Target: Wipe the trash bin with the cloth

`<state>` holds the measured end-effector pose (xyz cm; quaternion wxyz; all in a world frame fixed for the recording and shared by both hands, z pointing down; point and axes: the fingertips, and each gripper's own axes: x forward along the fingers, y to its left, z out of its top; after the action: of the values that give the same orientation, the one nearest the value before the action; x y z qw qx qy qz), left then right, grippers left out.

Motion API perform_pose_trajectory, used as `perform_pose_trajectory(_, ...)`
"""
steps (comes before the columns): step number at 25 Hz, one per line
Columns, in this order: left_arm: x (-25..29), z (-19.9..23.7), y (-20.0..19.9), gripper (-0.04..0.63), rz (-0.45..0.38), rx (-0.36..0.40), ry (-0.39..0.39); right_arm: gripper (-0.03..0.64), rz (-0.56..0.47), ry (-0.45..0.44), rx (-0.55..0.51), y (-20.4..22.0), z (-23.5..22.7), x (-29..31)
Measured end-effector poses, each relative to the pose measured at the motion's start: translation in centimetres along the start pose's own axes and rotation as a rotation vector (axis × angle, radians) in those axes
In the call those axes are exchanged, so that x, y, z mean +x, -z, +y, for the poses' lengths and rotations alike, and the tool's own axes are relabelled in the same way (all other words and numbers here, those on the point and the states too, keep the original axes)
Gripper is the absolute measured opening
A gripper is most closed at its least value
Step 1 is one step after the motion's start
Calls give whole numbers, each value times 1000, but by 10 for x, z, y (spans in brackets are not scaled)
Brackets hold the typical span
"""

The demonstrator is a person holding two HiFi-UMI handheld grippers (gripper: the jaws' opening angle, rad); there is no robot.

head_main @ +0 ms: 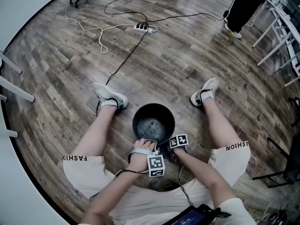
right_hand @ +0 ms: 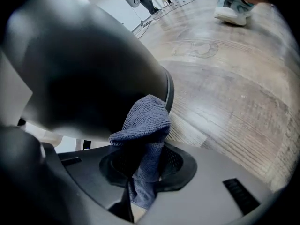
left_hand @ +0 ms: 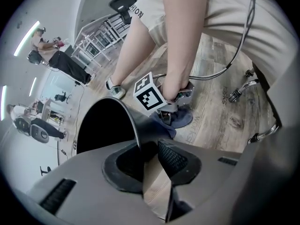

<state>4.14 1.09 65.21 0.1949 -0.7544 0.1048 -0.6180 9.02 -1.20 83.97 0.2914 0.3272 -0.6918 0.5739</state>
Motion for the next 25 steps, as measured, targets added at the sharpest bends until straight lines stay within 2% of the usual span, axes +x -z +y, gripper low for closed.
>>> perform_pose_trajectory(2,-6,0,-4,104,-52,-4,-4,87,49,9,-16,4,0,-5)
perform_pose_trajectory(3,-9,1,-3,129,-75,-4,-2,87,78,8,-30,8,1,-9)
perform_pose_trajectory(5,-15,3,6,163,-91,3,3,87,123,14,-47,14,0,-23)
perform_pose_trajectory(7,-20,9,20,181,-88,16,3,87,136,23,-20,16,-1,-45)
perform_pose_trajectory(9,-26,14,32,196,-93,39,-3,87,119,2,13,11,11,-68)
perform_pose_trajectory(11,-31,16,40,198,-98,53,-10,87,86,-45,2,4,35,-90)
perform_pose_trajectory(15,-26,13,54,198,-87,31,2,87,15,-115,-103,-3,90,-135)
perform_pose_trajectory(19,-15,9,61,198,-61,69,-12,87,-60,-167,-207,-11,140,-173)
perform_pose_trajectory(22,-14,10,61,161,-41,118,-40,87,-94,-183,-223,-18,155,-183)
perform_pose_trajectory(25,-15,6,54,136,-39,148,-27,87,-87,-166,-261,-24,155,-177)
